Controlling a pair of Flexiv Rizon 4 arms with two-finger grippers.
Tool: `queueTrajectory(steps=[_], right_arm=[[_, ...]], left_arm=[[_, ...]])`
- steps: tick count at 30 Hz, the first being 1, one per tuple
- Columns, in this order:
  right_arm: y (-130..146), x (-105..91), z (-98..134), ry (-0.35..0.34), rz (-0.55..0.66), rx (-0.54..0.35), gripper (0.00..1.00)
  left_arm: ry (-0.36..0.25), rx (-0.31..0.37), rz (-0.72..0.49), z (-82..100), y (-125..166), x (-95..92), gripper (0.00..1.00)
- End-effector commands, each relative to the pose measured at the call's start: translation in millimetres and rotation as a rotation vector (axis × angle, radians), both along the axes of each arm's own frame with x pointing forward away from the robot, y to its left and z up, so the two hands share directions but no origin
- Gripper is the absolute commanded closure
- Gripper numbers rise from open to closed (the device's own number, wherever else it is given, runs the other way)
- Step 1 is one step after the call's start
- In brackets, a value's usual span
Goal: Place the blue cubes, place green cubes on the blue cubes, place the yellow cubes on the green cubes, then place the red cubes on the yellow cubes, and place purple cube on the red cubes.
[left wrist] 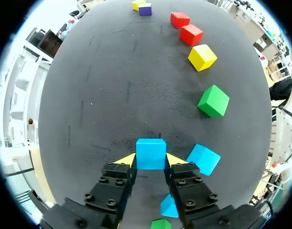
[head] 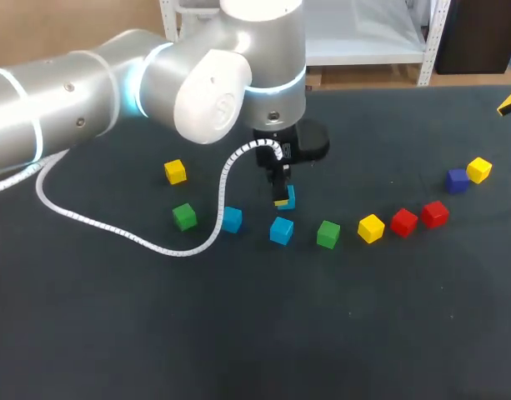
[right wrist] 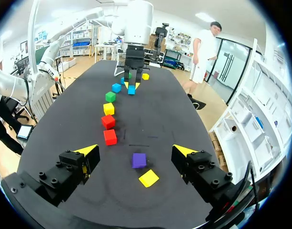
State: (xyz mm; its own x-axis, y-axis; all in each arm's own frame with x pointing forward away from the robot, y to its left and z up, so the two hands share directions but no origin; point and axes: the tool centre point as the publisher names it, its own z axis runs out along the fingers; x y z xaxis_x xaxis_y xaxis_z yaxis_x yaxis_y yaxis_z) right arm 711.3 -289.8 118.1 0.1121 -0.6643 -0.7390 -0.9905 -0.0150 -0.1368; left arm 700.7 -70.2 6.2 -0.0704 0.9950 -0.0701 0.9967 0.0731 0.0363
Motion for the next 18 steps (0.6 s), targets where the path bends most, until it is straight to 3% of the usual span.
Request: queueTrajectory(steps=[1,10,13,18], right_arm=[[0.3,-1.8,0.2,-0.003,-0.003,0.0,0.0],[0.3,-1.8,0.2,-0.003,-0.003,0.0,0.0],[0.3,-1.8,0.2,-0.003,-0.003,0.0,0.0],[0.3,-1.8,0.2,-0.003,-0.003,0.0,0.0]], left_arm=[[0.004,0.01,-0.005,-0.1,-1.7,3.2,1.0],[0.003,0.019,-0.015,-1.0,-2.0,3.1,1.0],[0.004,0.02,-0.022,-1.0,-2.1,3.2,0.88],[0.0,0.024,-0.023,-1.0,-2.4,4.0,0.84]])
